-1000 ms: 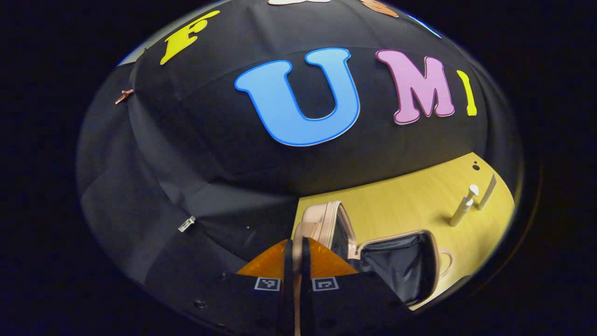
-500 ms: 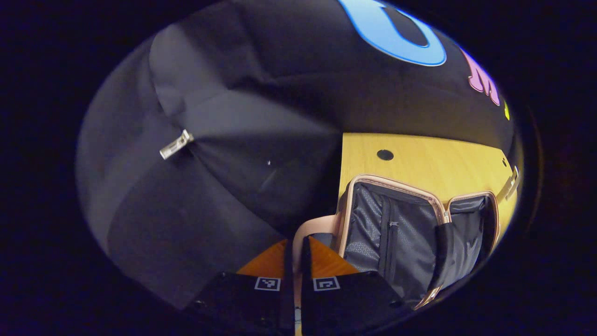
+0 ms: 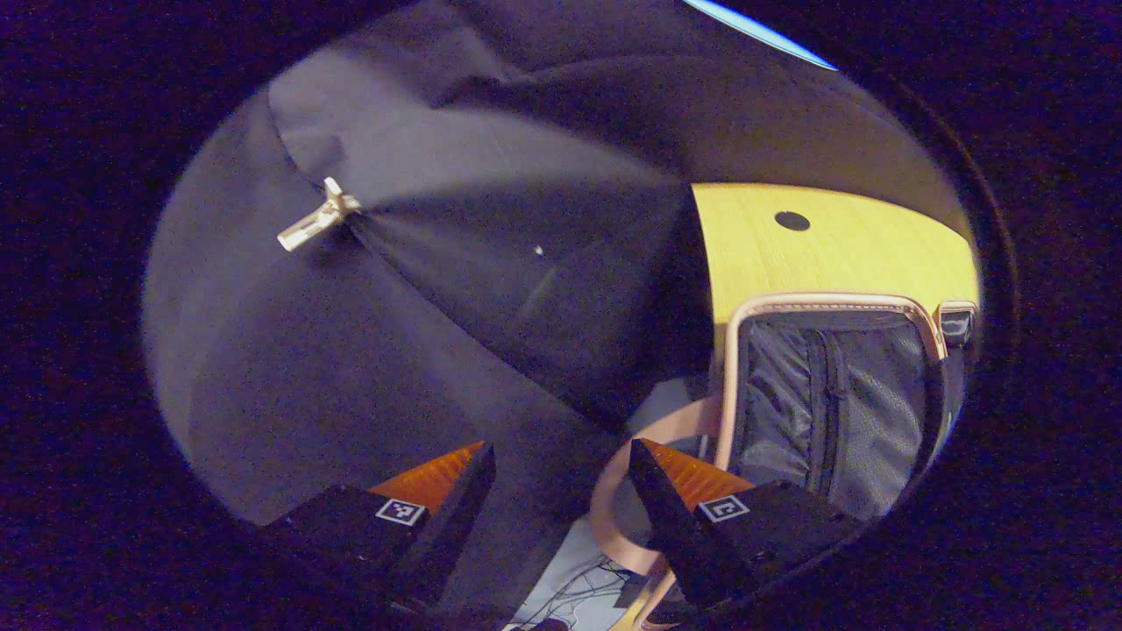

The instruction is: First open the suitcase, pack the skin care products into it, and then close the suitcase.

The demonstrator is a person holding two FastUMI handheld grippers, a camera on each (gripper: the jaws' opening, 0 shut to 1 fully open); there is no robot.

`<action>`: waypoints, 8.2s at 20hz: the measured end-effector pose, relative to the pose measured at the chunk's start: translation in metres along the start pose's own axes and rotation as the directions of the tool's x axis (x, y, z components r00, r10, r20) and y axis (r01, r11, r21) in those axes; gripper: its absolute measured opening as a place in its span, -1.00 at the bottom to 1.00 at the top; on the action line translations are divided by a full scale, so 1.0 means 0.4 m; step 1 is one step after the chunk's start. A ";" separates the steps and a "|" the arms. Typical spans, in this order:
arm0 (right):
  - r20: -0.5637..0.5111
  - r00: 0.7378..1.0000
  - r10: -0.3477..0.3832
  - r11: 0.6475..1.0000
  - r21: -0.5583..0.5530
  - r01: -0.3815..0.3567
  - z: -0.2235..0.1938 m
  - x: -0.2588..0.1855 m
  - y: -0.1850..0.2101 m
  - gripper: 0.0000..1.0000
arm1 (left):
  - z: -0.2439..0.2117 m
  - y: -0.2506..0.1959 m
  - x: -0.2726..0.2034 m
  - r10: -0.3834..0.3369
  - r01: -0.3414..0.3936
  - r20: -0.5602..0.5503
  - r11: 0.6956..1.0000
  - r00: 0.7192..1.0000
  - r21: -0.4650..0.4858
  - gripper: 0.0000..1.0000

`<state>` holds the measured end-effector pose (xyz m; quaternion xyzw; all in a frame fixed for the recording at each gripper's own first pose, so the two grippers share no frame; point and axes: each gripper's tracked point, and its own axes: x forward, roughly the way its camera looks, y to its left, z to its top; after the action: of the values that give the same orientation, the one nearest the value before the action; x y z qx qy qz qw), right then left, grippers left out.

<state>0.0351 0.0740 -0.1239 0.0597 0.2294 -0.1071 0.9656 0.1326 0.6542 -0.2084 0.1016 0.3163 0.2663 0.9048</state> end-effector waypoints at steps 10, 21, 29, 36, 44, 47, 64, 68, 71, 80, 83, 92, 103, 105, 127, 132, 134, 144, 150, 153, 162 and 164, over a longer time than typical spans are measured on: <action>-0.046 0.992 0.120 0.990 -0.075 -0.123 -0.073 0.213 0.009 0.95 | 0.312 -0.971 -0.717 -0.630 0.661 0.349 0.749 0.694 0.038 0.97; -0.247 0.964 0.099 0.995 0.009 -0.100 -0.375 0.544 -0.065 0.96 | 0.229 -1.645 -0.781 -0.732 0.734 0.166 0.676 0.661 0.063 0.96; -0.257 0.956 0.140 0.990 0.045 -0.133 -0.424 0.671 -0.070 0.96 | 0.195 -1.779 -0.743 -0.717 0.717 0.108 0.695 0.688 0.050 0.94; -0.244 0.958 0.151 0.989 0.028 -0.148 -0.422 0.730 -0.051 0.46 | 0.278 -1.888 -0.742 -0.716 0.697 0.117 0.697 0.688 0.168 0.27; -0.249 0.926 0.283 0.959 0.054 -0.279 -0.328 0.575 -0.024 -0.34 | 0.232 -1.744 -0.873 -0.774 0.771 0.016 0.633 0.634 0.064 0.09; -0.218 0.923 0.316 0.946 0.002 -0.324 -0.271 0.455 0.000 -0.34 | 0.211 -1.574 -0.929 -0.771 0.769 -0.020 0.632 0.637 0.096 0.09; -0.120 0.915 0.386 0.922 0.009 -0.388 -0.217 -0.026 0.243 -0.39 | -0.226 -1.062 -0.682 -0.434 0.601 -0.616 0.796 0.658 0.080 0.10; -0.105 0.931 0.349 0.935 -0.036 -0.354 -0.209 -0.077 0.223 -0.25 | -0.260 -1.033 -0.598 -0.394 0.555 -0.640 0.829 0.660 0.062 0.04; -0.122 0.939 0.323 0.941 -0.063 -0.332 -0.225 -0.090 0.213 -0.24 | -0.274 -1.036 -0.592 -0.420 0.560 -0.633 0.828 0.650 0.025 0.19; -0.231 0.857 0.461 0.876 -0.034 -0.480 -0.269 -0.092 0.432 -0.24 | -0.117 -0.950 -0.662 -0.504 0.563 -0.354 0.822 0.788 0.083 0.86; -0.332 0.747 0.576 0.803 0.059 -0.593 -0.316 -0.073 0.597 -0.24 | -0.041 -0.873 -0.733 -0.584 0.604 -0.190 0.795 0.789 0.065 0.86; -0.717 0.437 0.543 0.810 0.308 -0.499 -0.670 0.056 0.928 -0.23 | -0.101 -0.464 -0.727 -0.494 0.482 -0.049 0.862 0.868 -0.157 0.82; -0.857 0.348 0.380 0.921 0.316 -0.228 -0.773 0.080 0.947 0.01 | -0.301 -0.267 -0.636 -0.431 0.325 -0.095 0.791 0.897 -0.518 0.86; -0.862 0.328 0.387 0.918 0.325 -0.229 -0.754 0.055 0.949 -0.01 | -0.299 -0.242 -0.602 -0.412 0.308 -0.098 0.799 0.906 -0.516 0.85; -0.644 0.560 0.521 0.850 0.450 -0.273 -0.583 -0.010 0.557 0.45 | -0.165 -0.206 -0.056 -0.424 0.189 -0.266 0.769 0.865 -0.610 0.85; -0.630 0.566 0.531 0.837 0.495 -0.234 -0.585 -0.029 0.543 0.45 | -0.270 -0.252 0.001 -0.406 0.181 -0.407 0.854 0.818 -0.488 0.90; -0.627 0.564 0.538 0.834 0.493 -0.247 -0.586 -0.042 0.542 0.45 | -0.256 -0.286 0.024 -0.412 0.156 -0.395 0.827 0.821 -0.541 -0.08; -0.580 0.577 0.575 0.812 0.494 -0.313 -0.561 -0.067 0.543 0.45 | -0.045 -0.229 -0.152 -0.470 0.334 -0.207 0.816 0.858 -0.472 -0.79; -0.543 0.557 0.629 0.775 0.496 -0.391 -0.547 -0.091 0.535 0.45 | 0.183 -0.241 -0.446 -0.547 0.517 0.001 0.789 0.837 -0.332 -0.87; -0.511 0.554 0.657 0.753 0.481 -0.449 -0.512 -0.104 0.518 0.45 | 0.268 -0.327 -0.598 -0.608 0.599 0.070 0.744 0.791 -0.297 -0.87; -0.470 0.593 0.654 0.756 0.431 -0.492 -0.460 -0.140 0.297 0.45 | 0.328 -0.688 -0.899 -0.764 0.768 0.099 0.620 0.637 -0.161 -0.87; -0.454 0.621 0.640 0.767 0.432 -0.475 -0.439 -0.142 0.225 0.45 | 0.308 -0.801 -0.940 -0.805 0.806 0.075 0.577 0.589 -0.133 -0.87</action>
<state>-0.0687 0.2004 -0.2478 0.2887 0.4633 0.1938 0.8151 0.0961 0.1784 -0.0304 -0.1218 0.3037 -0.1499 0.9330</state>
